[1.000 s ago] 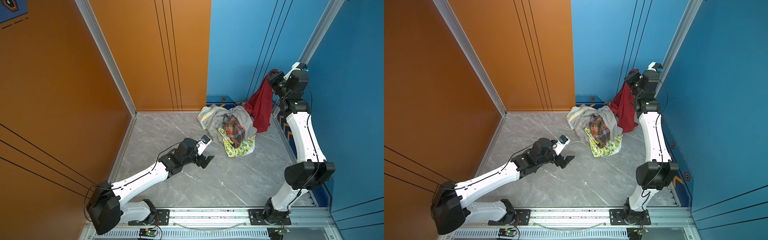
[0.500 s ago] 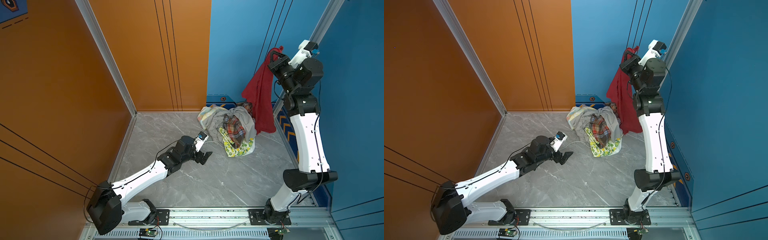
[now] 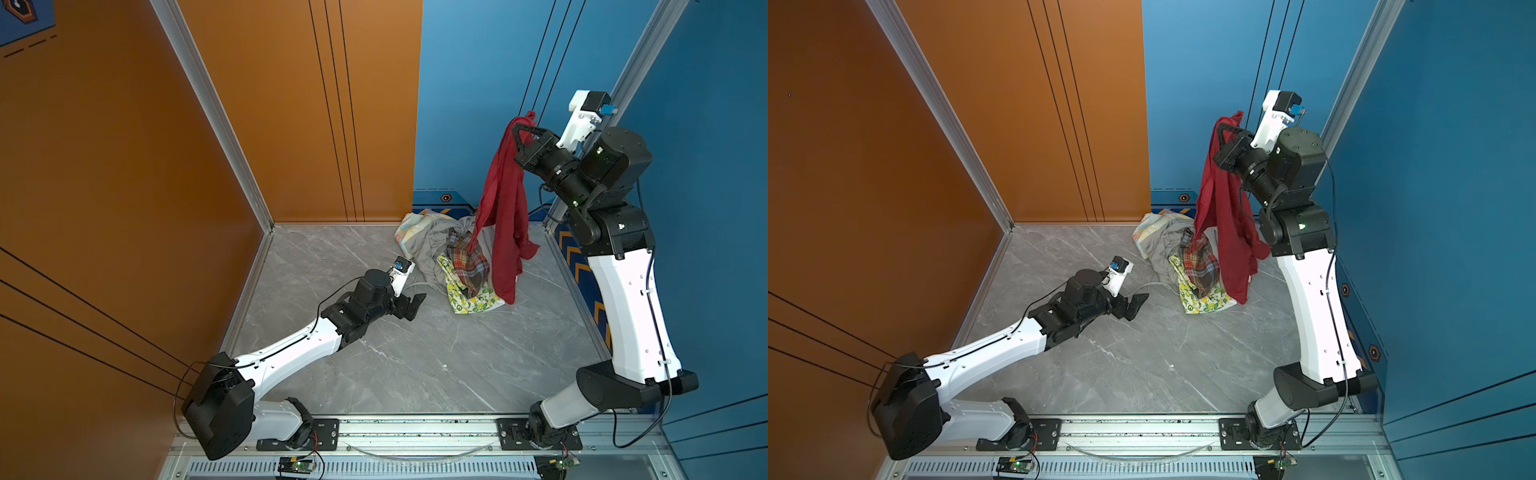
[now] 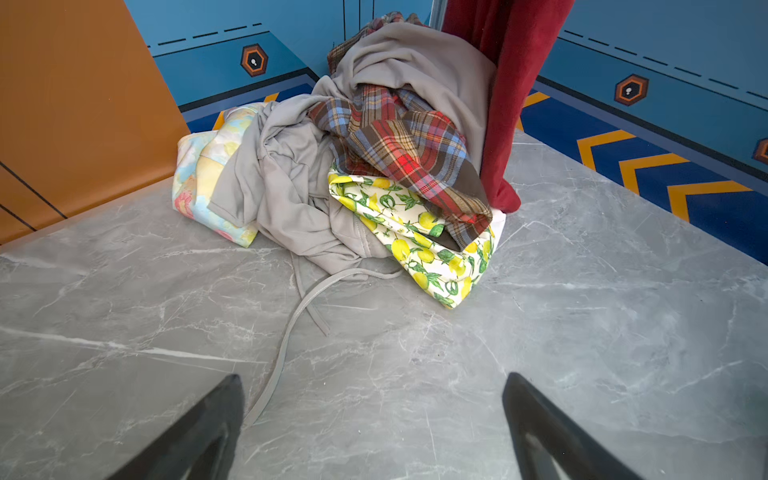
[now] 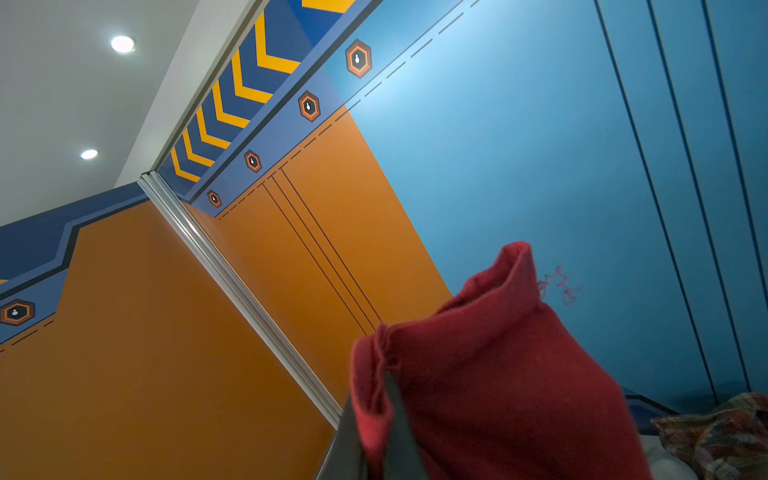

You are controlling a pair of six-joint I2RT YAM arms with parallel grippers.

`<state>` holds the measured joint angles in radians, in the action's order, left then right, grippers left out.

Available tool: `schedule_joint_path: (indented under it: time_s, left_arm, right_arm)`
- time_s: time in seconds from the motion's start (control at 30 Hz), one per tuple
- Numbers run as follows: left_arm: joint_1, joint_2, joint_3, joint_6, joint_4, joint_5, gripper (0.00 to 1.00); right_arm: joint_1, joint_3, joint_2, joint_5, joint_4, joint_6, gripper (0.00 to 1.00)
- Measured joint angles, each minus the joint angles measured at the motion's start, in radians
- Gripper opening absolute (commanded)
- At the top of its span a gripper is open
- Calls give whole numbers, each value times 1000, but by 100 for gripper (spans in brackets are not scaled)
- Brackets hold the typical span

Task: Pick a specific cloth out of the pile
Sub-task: 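Lower the red cloth toward the left gripper while it reaches to grasp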

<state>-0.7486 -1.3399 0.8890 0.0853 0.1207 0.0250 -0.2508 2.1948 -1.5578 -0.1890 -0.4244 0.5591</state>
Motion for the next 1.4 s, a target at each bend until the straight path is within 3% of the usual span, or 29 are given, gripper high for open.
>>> schedule_joint_path:
  time_s: [0.13, 0.43, 0.87, 0.93, 1.13, 1.2, 1.23, 1.4]
  left_arm:
    - [-33, -84, 66, 16, 37, 43, 97]
    - [-79, -334, 388, 29, 157, 54, 98]
    - [-131, -874, 879, 124, 437, 2, 94]
    - [-140, -952, 962, 130, 466, -10, 85]
    - [-156, -1085, 1120, 171, 530, -37, 20]
    - [-158, -1103, 1154, 184, 539, -44, 5]
    - [-158, -1108, 1166, 188, 542, -48, 0]
    - [-158, -1110, 1186, 205, 551, -53, 0]
  right_arm:
    - [-19, -18, 4, -5, -32, -22, 0]
    - [-55, -76, 41, -12, -56, -48, 0]
    - [-58, -152, 89, 22, -53, -47, 0]
    - [-56, -182, 99, 35, -47, -46, 0]
    - [-2, -295, 138, 49, -5, -26, 0]
    - [29, -333, 153, 52, 10, -8, 0]
    - [42, -348, 159, 52, 20, -1, 0]
    - [98, -435, 203, 50, 61, 33, 0]
